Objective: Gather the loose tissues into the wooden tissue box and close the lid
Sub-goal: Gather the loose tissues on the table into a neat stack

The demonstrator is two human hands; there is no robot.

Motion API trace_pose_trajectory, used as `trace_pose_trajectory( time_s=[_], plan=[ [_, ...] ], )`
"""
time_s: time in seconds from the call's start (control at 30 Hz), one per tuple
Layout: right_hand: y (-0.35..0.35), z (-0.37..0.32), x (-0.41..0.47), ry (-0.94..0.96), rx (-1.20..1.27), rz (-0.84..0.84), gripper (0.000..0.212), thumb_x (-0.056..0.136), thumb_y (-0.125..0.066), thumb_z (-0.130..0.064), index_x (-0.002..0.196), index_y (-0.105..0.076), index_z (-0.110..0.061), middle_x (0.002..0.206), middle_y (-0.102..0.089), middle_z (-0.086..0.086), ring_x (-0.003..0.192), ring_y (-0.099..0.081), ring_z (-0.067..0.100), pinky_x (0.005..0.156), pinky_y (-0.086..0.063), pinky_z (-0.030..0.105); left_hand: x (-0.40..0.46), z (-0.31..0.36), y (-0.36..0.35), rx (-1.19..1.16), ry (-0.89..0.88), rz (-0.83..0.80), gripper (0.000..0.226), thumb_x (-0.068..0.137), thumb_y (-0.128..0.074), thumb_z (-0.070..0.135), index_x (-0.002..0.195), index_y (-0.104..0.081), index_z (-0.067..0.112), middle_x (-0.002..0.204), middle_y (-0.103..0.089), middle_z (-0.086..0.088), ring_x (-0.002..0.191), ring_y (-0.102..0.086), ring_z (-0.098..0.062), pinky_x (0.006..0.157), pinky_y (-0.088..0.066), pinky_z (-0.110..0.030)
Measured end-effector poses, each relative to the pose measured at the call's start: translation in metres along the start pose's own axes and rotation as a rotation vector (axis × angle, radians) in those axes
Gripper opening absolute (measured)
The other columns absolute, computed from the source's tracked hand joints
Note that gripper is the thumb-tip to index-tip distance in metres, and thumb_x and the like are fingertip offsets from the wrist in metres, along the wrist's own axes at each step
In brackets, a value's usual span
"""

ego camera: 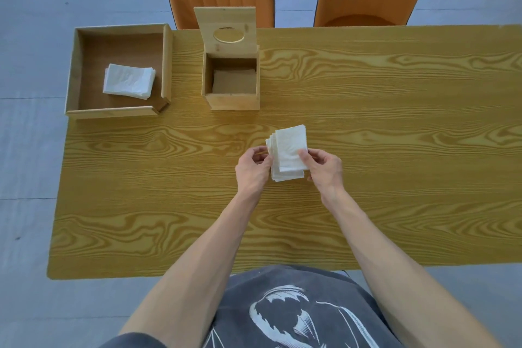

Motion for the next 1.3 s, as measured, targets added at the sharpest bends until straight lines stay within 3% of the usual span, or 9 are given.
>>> trace_pose_trajectory(
  time_s=[0.2,0.43,0.57,0.67,0.77,0.83,0.97,1.13,1.3],
  plan=[
    [-0.006,0.011,0.002,0.029,-0.262,0.112,0.025,0.084,-0.075,-0.038,0.1,-0.076,-0.018,0.091,-0.075,-0.007,0.088,-0.069,0.013,0.081,-0.055,0.032,-0.001,0.001,0.001,-0.029,0.013,-0.038,0.024,0.09,-0.071,0.021,0.113,-0.066,0.02,0.1,-0.072,0.0,0.098,-0.071,-0.018,0.09,-0.059,-0.043],
    [-0.012,0.008,-0.002,0.189,-0.612,0.159,0.036,0.09,-0.066,-0.038,0.123,-0.066,-0.025,0.111,-0.067,0.003,0.098,-0.062,0.018,0.07,-0.043,0.028,-0.002,0.0,-0.002,-0.036,0.011,-0.053,0.015,0.089,-0.073,0.023,0.104,-0.07,0.023,0.092,-0.073,0.002,0.096,-0.072,-0.022,0.089,-0.058,-0.046],
    [-0.016,0.005,-0.006,0.214,-0.621,0.136,0.029,0.098,-0.054,-0.035,0.12,-0.068,-0.024,0.11,-0.065,0.007,0.101,-0.059,0.02,0.071,-0.036,0.027,-0.001,-0.002,-0.003,-0.04,0.022,-0.06,0.017,0.089,-0.071,0.023,0.107,-0.072,0.023,0.097,-0.076,0.0,0.096,-0.073,-0.02,0.09,-0.058,-0.045],
    [-0.021,0.002,-0.007,0.243,-0.637,0.133,0.024,0.097,-0.053,-0.035,0.106,-0.071,-0.023,0.095,-0.071,0.004,0.092,-0.064,0.024,0.064,-0.039,0.029,-0.001,-0.001,-0.003,-0.04,0.025,-0.055,0.024,0.091,-0.067,0.014,0.115,-0.071,0.018,0.101,-0.075,-0.001,0.098,-0.072,-0.019,0.092,-0.058,-0.043],
    [-0.022,0.0,-0.004,0.138,-0.538,0.137,0.029,0.094,-0.06,-0.035,0.115,-0.069,-0.017,0.102,-0.074,0.002,0.097,-0.066,0.022,0.079,-0.053,0.037,-0.001,-0.002,-0.003,-0.037,0.026,-0.051,0.029,0.091,-0.067,0.01,0.12,-0.069,0.013,0.103,-0.074,-0.002,0.099,-0.071,-0.019,0.093,-0.058,-0.04],
    [-0.021,-0.001,-0.001,0.055,-0.492,0.131,0.04,0.091,-0.065,-0.038,0.123,-0.065,-0.014,0.108,-0.073,0.001,0.103,-0.066,0.021,0.088,-0.053,0.04,0.0,-0.003,-0.002,-0.035,0.021,-0.053,0.031,0.09,-0.068,0.009,0.121,-0.068,0.013,0.102,-0.073,-0.002,0.097,-0.071,-0.018,0.092,-0.058,-0.04],
    [-0.022,-0.002,0.004,-0.024,-0.478,0.057,0.031,0.087,-0.068,-0.041,0.103,-0.072,-0.016,0.099,-0.073,0.002,0.094,-0.067,0.023,0.082,-0.055,0.04,0.003,-0.005,-0.002,-0.012,0.015,-0.053,0.035,0.088,-0.07,0.006,0.122,-0.068,0.014,0.1,-0.072,-0.003,0.096,-0.071,-0.02,0.088,-0.06,-0.038],
    [-0.028,-0.008,-0.004,0.034,-0.561,0.06,0.046,0.082,-0.07,-0.041,0.119,-0.061,-0.014,0.115,-0.063,0.007,0.104,-0.061,0.026,0.087,-0.053,0.042,0.003,-0.005,0.0,-0.028,0.027,-0.074,0.037,0.088,-0.07,0.006,0.122,-0.064,0.018,0.106,-0.072,-0.006,0.1,-0.071,-0.022,0.085,-0.061,-0.038],
    [-0.031,-0.016,-0.018,0.101,-0.474,-0.005,0.043,0.085,-0.07,-0.026,0.122,-0.052,-0.014,0.11,-0.067,0.003,0.095,-0.064,0.021,0.083,-0.05,0.035,0.001,-0.005,0.002,-0.039,0.043,-0.093,0.044,0.088,-0.069,0.006,0.13,-0.06,0.016,0.11,-0.072,-0.007,0.101,-0.071,-0.023,0.091,-0.059,-0.044]
  ],
)
Point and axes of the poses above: each hand's wrist, its own x-axis towards the middle knuckle, its own y-axis out of the back of the hand, z = x × y, the point moved 3 cm from there along x, towards the middle knuckle
